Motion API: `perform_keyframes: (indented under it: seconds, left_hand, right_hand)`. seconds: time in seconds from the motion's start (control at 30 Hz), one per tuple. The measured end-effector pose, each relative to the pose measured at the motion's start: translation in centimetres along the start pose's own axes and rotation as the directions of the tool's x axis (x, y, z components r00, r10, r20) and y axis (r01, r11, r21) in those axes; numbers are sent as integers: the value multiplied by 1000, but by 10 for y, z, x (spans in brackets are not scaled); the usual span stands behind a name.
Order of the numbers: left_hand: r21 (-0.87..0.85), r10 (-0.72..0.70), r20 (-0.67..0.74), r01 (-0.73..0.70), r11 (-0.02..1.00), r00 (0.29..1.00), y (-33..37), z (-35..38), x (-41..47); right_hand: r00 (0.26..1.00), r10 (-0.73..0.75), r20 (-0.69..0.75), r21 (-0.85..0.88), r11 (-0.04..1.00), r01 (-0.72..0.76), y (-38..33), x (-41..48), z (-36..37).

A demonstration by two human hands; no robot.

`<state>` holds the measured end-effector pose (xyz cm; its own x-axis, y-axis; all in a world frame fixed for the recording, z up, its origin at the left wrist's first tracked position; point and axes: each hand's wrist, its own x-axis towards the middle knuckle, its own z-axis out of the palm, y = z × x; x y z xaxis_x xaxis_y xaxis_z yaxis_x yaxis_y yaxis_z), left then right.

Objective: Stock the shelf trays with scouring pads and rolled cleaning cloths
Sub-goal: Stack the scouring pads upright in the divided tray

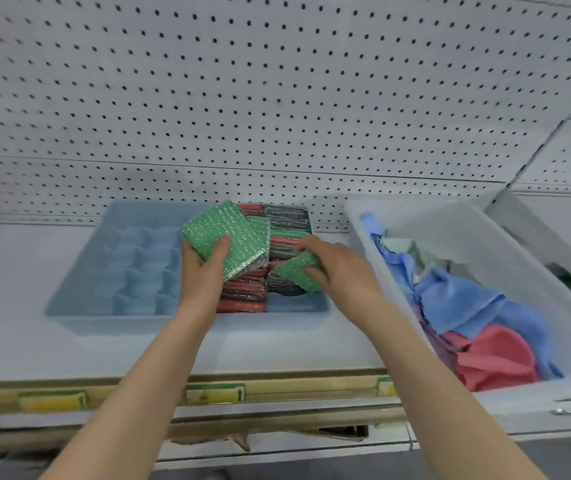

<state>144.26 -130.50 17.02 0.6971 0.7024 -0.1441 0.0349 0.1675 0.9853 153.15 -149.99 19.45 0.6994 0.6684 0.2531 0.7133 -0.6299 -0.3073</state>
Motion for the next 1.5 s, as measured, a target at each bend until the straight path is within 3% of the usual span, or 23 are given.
perform_keyframes:
  seconds: [0.13,0.23,0.37,0.47,0.57,0.7,0.77,0.87,0.9,0.97,1.03,1.1,1.17,1.3,1.4,1.5]
  left_hand:
    - [17,2,72,-3,1000,997,-8,-17,2]
    - [35,-16,124,12,999,992,-14,-24,3]
    - [43,-21,152,14,999,988,-17,-28,3]
    - [45,-16,147,9,999,989,-17,-28,4]
    - [46,-8,142,1,999,990,-17,-26,3]
    - [66,-13,152,3,998,988,-15,-27,3]
    - [68,-12,159,2,998,987,-13,-26,2]
    - [30,-29,172,24,999,985,-10,-26,1]
    - [8,-44,183,43,999,982,-9,-24,0]
    - [-49,-71,192,81,995,979,-6,-21,-1]
    - [-111,-88,191,110,988,978,-2,-19,-2]
    - [-124,-101,240,134,983,966,3,-18,-1]
    - [-70,-102,299,128,989,949,4,-19,-1]
    - [-15,-49,214,54,998,976,0,-25,2]
    - [-18,-24,157,27,999,987,-2,-31,5]
    - [-3,-8,132,8,1000,991,-4,-30,3]
  right_hand:
    - [993,-113,-46,-209,973,101,-7,3,33]
    - [986,-164,-16,-260,953,154,-4,-2,56]
    - [984,-97,-148,-197,978,67,-1,-5,60]
    - [968,-129,-214,-277,959,67,-5,2,53]
    - [983,-147,-109,-333,937,103,-9,9,62]
    - [992,-33,122,-361,930,76,-8,17,75]
    - [995,-48,85,-234,970,66,-3,16,72]
    - [997,65,-33,184,981,-58,-11,15,56]
    - [988,154,-32,360,924,-132,-17,17,50]
    - [952,289,104,650,704,-285,-23,24,43]
    - [916,330,229,777,505,-376,-24,28,38]
    - [906,332,261,827,408,-387,-21,26,34]
    - [926,302,225,818,457,-348,-18,23,27]
    - [942,307,140,514,790,-334,0,15,13]
    - [926,270,265,325,879,-349,7,7,7]
    - [933,227,278,201,936,-288,3,7,3]
